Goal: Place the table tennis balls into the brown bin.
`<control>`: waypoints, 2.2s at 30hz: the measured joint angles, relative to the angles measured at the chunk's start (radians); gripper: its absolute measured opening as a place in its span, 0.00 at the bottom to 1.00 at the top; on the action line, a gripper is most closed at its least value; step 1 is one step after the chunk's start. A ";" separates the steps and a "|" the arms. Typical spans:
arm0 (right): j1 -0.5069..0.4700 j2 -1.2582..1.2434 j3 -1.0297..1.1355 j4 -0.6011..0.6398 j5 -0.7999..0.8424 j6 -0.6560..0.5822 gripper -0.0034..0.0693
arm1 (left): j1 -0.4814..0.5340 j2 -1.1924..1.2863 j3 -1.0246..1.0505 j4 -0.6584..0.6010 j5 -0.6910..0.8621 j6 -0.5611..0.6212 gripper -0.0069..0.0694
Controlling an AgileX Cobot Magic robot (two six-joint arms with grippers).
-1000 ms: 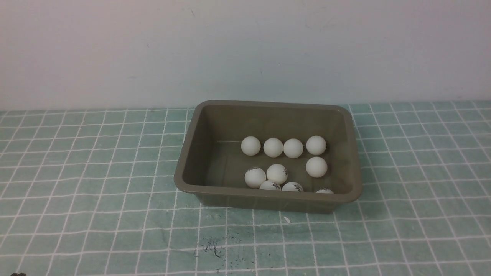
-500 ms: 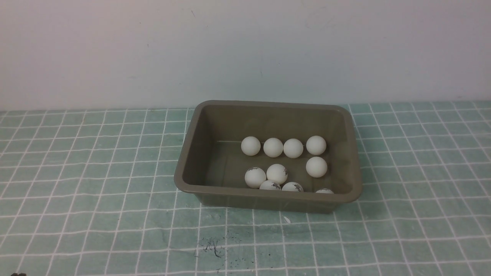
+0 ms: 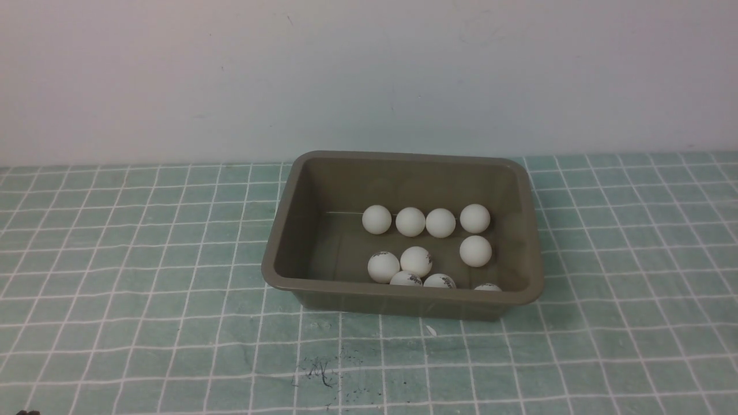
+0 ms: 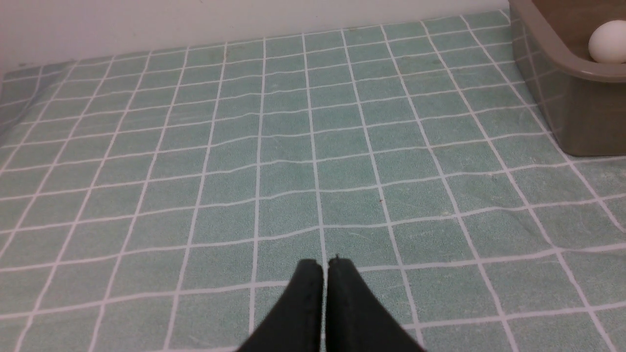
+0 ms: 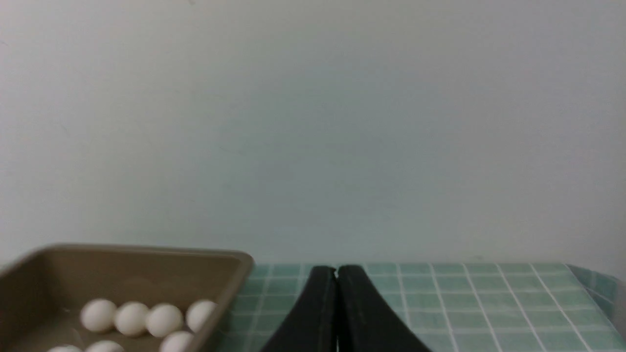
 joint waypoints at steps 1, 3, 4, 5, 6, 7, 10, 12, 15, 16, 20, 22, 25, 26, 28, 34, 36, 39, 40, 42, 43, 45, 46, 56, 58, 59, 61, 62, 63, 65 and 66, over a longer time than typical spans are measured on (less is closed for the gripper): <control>-0.029 0.000 0.044 -0.007 -0.015 0.000 0.03 | 0.000 0.000 0.000 0.000 0.000 0.000 0.08; -0.086 0.000 0.152 -0.018 -0.044 0.000 0.03 | 0.000 0.000 0.000 0.000 0.000 0.000 0.08; -0.098 0.000 0.192 -0.021 -0.057 0.000 0.03 | 0.000 0.000 0.000 0.000 0.000 0.000 0.08; -0.113 0.000 0.242 -0.022 -0.067 0.000 0.03 | 0.000 0.000 0.000 0.000 0.000 0.000 0.08; -0.122 0.000 0.291 -0.022 -0.074 0.000 0.03 | 0.000 0.000 0.000 0.000 0.000 0.000 0.08; -0.127 0.000 0.329 -0.022 -0.074 0.001 0.03 | 0.000 0.000 0.000 0.000 0.000 0.000 0.08; -0.130 0.000 0.358 -0.028 -0.140 0.003 0.03 | 0.000 0.000 0.000 0.000 -0.001 0.000 0.08; -0.130 0.000 0.361 -0.028 -0.159 0.006 0.03 | 0.000 0.000 0.000 0.000 -0.001 0.000 0.08; -0.130 0.000 0.363 -0.028 -0.174 0.007 0.03 | 0.000 0.000 0.000 0.000 -0.001 0.000 0.08; -0.130 0.000 0.364 -0.028 -0.175 0.007 0.03 | 0.000 0.000 0.000 0.000 -0.001 0.000 0.08; -0.130 0.000 0.364 -0.028 -0.175 0.008 0.03 | 0.000 0.000 0.000 0.000 -0.001 0.000 0.08; -0.130 0.000 0.364 -0.028 -0.175 0.008 0.03 | 0.000 0.000 0.000 0.000 -0.001 0.000 0.08; -0.130 0.000 0.364 -0.028 -0.175 0.008 0.03 | 0.000 0.000 0.000 0.000 -0.001 0.000 0.08; -0.130 0.000 0.364 -0.029 -0.175 0.008 0.03 | 0.000 0.000 0.000 0.000 -0.001 0.000 0.08; -0.130 0.000 0.364 -0.029 -0.175 0.008 0.03 | 0.000 0.000 0.000 0.000 -0.001 0.000 0.08; -0.130 0.000 0.364 -0.029 -0.175 0.008 0.03 | 0.000 0.000 0.000 0.000 -0.001 0.000 0.08; -0.130 0.000 0.364 -0.029 -0.175 0.008 0.03 | 0.000 0.000 0.000 0.000 -0.001 0.000 0.08; -0.130 0.000 0.364 -0.029 -0.175 0.008 0.03 | 0.000 0.000 0.000 0.000 -0.001 0.000 0.08; -0.130 0.000 0.364 -0.029 -0.175 0.008 0.03 | 0.000 0.000 0.000 0.000 -0.001 0.000 0.08; -0.130 0.000 0.364 -0.029 -0.175 0.008 0.03 | 0.000 0.000 0.000 0.000 -0.001 0.000 0.08; -0.130 0.000 0.364 -0.029 -0.175 0.008 0.03 | 0.000 0.000 0.000 0.000 -0.001 0.000 0.08; -0.130 0.000 0.364 -0.029 -0.175 0.008 0.03 | 0.000 0.000 0.000 0.000 -0.001 0.000 0.08; -0.130 0.000 0.364 -0.029 -0.175 0.008 0.03 | 0.000 0.000 0.000 0.000 -0.001 0.000 0.08; -0.130 0.000 0.364 -0.030 -0.175 0.008 0.03 | 0.000 0.000 0.000 0.000 -0.001 0.000 0.08; -0.130 0.000 0.364 -0.030 -0.175 0.008 0.03 | 0.000 0.000 0.000 0.000 -0.001 0.000 0.08; -0.130 0.000 0.364 -0.030 -0.175 0.008 0.03 | 0.000 0.000 0.000 0.000 -0.001 0.000 0.08; -0.130 0.000 0.364 -0.030 -0.175 0.008 0.03 | 0.000 0.000 0.000 0.000 -0.001 0.000 0.08; -0.130 0.000 0.364 -0.030 -0.175 0.008 0.03 | 0.000 0.000 0.000 0.000 -0.001 0.000 0.08; -0.130 0.000 0.364 -0.030 -0.175 0.008 0.03 | 0.000 0.000 0.000 0.000 -0.001 0.000 0.08; -0.130 0.000 0.364 -0.030 -0.175 0.008 0.03 | 0.000 0.000 0.000 0.000 -0.001 0.000 0.08; -0.130 0.000 0.364 -0.030 -0.175 0.008 0.03 | 0.000 0.000 0.000 0.000 -0.001 0.000 0.08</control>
